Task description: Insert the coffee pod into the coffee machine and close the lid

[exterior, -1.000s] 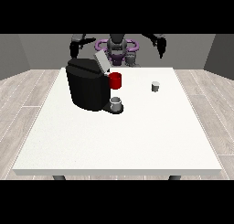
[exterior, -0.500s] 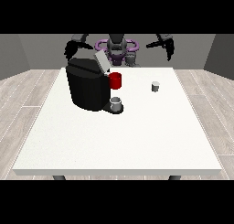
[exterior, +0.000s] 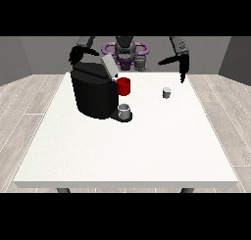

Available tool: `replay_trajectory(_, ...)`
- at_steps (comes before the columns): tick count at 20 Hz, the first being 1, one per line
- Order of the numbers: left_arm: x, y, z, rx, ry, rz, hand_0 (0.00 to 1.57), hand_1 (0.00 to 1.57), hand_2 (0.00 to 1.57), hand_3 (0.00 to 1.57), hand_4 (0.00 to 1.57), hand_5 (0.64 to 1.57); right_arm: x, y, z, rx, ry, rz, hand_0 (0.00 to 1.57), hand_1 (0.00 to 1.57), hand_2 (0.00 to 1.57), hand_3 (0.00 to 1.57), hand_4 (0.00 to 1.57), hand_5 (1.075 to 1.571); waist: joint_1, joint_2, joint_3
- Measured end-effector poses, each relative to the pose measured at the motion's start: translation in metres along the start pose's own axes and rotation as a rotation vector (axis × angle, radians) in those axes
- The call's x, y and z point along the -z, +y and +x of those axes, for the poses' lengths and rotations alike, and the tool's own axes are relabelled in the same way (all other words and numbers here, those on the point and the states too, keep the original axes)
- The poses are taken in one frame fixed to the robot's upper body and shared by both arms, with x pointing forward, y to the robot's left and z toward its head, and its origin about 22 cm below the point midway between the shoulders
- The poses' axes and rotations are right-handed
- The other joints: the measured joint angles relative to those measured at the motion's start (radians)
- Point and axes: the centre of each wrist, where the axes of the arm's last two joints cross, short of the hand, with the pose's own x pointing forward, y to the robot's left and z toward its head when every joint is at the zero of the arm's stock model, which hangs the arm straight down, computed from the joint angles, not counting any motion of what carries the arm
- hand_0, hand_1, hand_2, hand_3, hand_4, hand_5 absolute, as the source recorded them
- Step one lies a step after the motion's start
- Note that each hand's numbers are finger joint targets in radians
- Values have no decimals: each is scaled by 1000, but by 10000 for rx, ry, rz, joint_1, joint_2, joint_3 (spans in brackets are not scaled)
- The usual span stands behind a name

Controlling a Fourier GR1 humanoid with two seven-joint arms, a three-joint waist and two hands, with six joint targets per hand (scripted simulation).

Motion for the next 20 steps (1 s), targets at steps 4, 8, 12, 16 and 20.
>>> replay_trajectory(4,11,9,-9,166,445,103,0,0,0,0,0,1571,6,4,4,126,-7,78,0,0,0,0,340,1571,-58,274,-1)
replay_trajectory(8,23,10,-11,539,833,-41,0,0,0,0,0,1571,13,5,3,15,186,88,0,0,0,0,358,1571,1,381,0)
replay_trajectory(12,31,2,-15,1155,1112,-317,0,0,113,0,0,1571,21,8,3,-104,398,-55,0,0,0,0,392,1571,88,474,-1)
replay_trajectory(16,38,-9,-15,1733,1211,-678,105,105,502,0,0,1571,24,6,-9,-331,732,-172,0,0,0,0,428,1571,233,473,0)
replay_trajectory(20,42,-13,-24,2138,1578,-706,695,695,778,429,0,1571,25,8,-11,-512,963,-171,0,0,0,0,424,1571,177,373,1)
